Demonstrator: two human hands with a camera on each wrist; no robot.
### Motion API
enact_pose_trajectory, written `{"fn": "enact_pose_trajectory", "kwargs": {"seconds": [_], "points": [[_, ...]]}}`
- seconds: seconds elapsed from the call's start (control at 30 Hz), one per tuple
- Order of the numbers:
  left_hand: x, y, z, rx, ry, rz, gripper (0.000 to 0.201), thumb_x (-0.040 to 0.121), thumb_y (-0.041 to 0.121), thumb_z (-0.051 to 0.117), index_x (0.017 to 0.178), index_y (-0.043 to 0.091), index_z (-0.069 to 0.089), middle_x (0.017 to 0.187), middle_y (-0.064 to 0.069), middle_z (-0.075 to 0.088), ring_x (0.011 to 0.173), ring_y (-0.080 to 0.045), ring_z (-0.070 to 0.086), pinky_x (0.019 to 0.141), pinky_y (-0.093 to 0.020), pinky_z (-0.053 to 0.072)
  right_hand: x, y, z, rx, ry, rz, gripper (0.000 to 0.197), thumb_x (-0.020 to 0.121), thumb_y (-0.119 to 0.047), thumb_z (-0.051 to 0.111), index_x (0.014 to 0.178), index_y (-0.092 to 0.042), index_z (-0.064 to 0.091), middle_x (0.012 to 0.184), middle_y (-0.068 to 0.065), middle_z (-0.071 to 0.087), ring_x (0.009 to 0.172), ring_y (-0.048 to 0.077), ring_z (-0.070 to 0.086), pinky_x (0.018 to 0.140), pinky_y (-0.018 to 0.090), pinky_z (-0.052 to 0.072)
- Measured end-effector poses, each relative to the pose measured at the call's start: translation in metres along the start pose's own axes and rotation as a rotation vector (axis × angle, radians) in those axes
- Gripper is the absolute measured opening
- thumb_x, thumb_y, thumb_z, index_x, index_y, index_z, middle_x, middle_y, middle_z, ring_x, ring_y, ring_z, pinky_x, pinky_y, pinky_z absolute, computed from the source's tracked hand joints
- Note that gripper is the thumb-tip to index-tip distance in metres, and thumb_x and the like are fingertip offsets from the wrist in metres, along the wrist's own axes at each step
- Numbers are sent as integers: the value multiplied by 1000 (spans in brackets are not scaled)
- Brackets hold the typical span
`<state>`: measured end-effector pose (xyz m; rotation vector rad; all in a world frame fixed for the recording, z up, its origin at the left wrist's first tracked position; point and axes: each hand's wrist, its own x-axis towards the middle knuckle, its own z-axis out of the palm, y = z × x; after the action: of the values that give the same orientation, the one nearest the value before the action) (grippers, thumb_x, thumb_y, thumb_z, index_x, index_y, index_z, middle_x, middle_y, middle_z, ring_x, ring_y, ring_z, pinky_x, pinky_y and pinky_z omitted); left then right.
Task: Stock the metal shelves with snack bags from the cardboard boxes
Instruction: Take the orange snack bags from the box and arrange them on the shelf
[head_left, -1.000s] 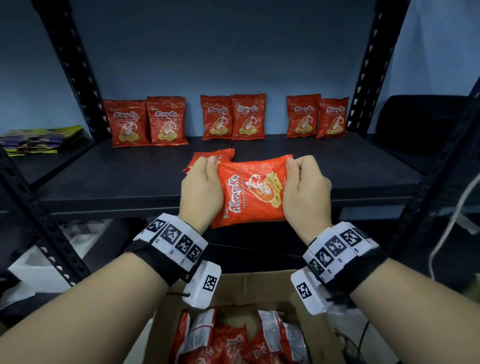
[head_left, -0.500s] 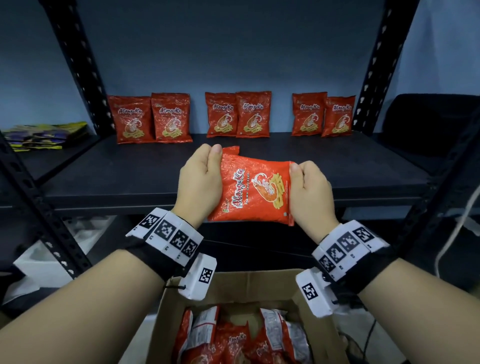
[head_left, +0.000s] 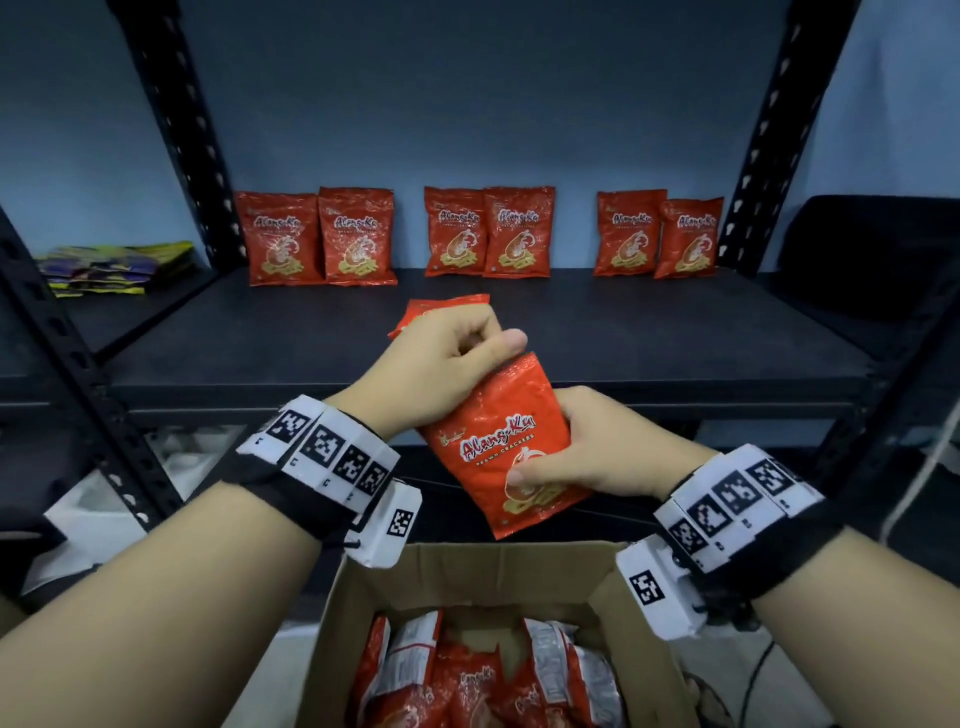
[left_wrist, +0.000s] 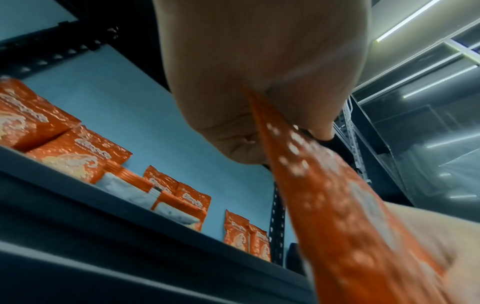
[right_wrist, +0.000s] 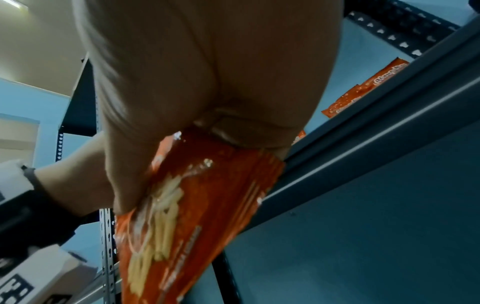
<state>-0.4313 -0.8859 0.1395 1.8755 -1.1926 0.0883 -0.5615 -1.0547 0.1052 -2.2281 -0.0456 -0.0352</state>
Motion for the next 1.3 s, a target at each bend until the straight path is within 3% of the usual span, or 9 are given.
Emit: {"fn": "enact_pose_trajectory", "kwargs": {"seconds": [0.13, 0.27, 0.47, 0.67, 0.8, 0.9, 1.03, 1.13, 1.3], "points": [[11, -24, -21, 76, 202, -104, 27, 89, 40, 78, 84, 20, 62, 72, 7, 65, 63, -5, 58, 63, -25, 47, -1, 6, -2, 70, 58, 26, 40, 78, -20, 90, 114, -18, 72, 108, -5, 78, 101, 13, 75, 99, 47, 56], [20, -60, -36, 255, 332, -316, 56, 79, 57, 80, 112, 19, 56, 112, 0, 62, 101, -16, 60, 86, -32, 50, -1, 11, -2, 90, 71, 41, 38, 79, -21, 90, 112, -20, 72, 107, -5, 79, 100, 13, 75, 99, 46, 57], [40, -82, -31, 465, 149, -669, 117, 77, 91, 47, 151, 2, 33, 151, -19, 44, 140, -38, 42, 119, -61, 24, -2, 21, -3, 119, 35, 67, 38, 81, -22, 89, 114, -22, 71, 108, -8, 78, 100, 11, 75, 98, 44, 58], [59, -104, -13, 479, 21, -748, 131, 75, 97, 36, 162, 5, 2, 164, -22, 28, 155, -37, 18, 124, -62, 0, 2, 32, -3, 115, 28, 99, 36, 82, -26, 88, 113, -24, 71, 108, -10, 78, 99, 10, 75, 97, 45, 58], [61, -107, -14, 300, 30, -647, 131, 75, 84, 63, 162, 7, 3, 159, -14, 40, 149, -36, 33, 125, -57, 8, 7, 35, -2, 133, 21, 98, 38, 82, -26, 88, 116, -24, 70, 110, -9, 77, 101, 12, 74, 98, 46, 57], [57, -113, -17, 47, 141, -563, 149, 47, 79, 86, 159, 13, 13, 147, -4, 54, 136, -27, 51, 119, -48, 34, 9, 35, -1, 136, 21, 92, 39, 82, -23, 88, 116, -22, 70, 111, -7, 77, 102, 12, 74, 98, 46, 57], [48, -101, -20, -131, 254, -490, 128, 54, 24, 102, 154, 10, 24, 131, 6, 56, 117, -10, 57, 104, -29, 43, 10, 31, 0, 136, 45, 76, 38, 82, -20, 88, 115, -23, 70, 109, -8, 78, 101, 12, 75, 98, 45, 57], [40, -94, -22, -186, 210, -440, 91, 57, 17, 101, 133, 17, 51, 122, 6, 68, 108, -10, 67, 103, -37, 52, 9, 29, 0, 131, 82, 62, 38, 81, -20, 89, 115, -20, 71, 109, -6, 78, 100, 13, 75, 97, 45, 58], [25, -73, -26, -283, 142, -369, 58, 77, 3, 83, 127, 20, 58, 116, 3, 74, 104, -11, 72, 98, -38, 57, 2, 21, -7, 142, 199, 47, 33, 80, -17, 89, 109, -18, 73, 103, -6, 79, 97, 12, 76, 95, 40, 59]]}}
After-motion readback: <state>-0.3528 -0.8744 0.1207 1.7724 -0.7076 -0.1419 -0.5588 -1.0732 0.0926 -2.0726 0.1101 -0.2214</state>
